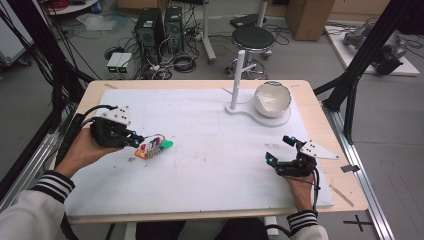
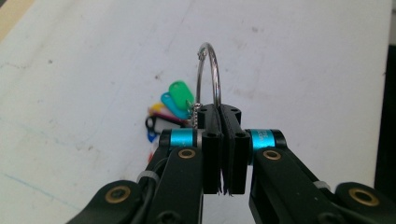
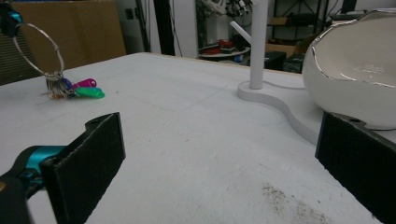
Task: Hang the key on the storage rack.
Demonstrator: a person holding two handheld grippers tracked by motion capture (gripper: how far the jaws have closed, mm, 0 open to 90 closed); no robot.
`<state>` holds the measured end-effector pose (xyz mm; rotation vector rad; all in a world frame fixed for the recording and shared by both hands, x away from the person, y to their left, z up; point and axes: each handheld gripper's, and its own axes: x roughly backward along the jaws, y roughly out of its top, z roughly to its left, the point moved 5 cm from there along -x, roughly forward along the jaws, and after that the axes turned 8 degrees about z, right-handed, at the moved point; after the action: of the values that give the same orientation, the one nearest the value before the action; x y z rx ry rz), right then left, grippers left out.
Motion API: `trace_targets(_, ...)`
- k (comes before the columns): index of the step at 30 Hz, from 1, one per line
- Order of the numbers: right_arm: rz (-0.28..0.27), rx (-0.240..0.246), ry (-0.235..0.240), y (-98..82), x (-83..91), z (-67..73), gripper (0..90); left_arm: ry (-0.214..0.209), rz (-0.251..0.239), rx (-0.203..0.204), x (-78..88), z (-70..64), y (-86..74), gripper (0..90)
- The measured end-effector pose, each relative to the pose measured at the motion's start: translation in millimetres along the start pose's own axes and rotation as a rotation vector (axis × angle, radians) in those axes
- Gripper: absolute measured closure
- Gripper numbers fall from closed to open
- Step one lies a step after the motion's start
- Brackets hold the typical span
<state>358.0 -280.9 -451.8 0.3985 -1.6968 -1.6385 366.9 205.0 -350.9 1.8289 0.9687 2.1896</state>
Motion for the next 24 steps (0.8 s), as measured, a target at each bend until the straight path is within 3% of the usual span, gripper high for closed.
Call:
trace_targets(7, 0.006, 0.021, 0.059, 19.8, -1.7, 6.8, 0.9, -0.054, -0.154, 0.013, 7.7, -1.3, 15.4, 87.5)
trace_targets(12, 0.002, 0.042, 0.129, 44.4, -3.3, 16.3, 1.0, -0.092, -0.245, -0.015, 10.3, -3.1, 26.6, 87.4)
trace_targets(20, 0.052, 0.111, 0.226, 83.5, -13.2, 31.8, 1.0, -0.149, -0.346, -0.044, 9.3, -10.3, 44.6, 87.4)
trace_targets(24, 0.089, 0.152, 0.275, 99.5, -19.7, 43.5, 1.0, -0.167, -0.368, -0.074, 8.0, -14.5, 52.1, 87.5)
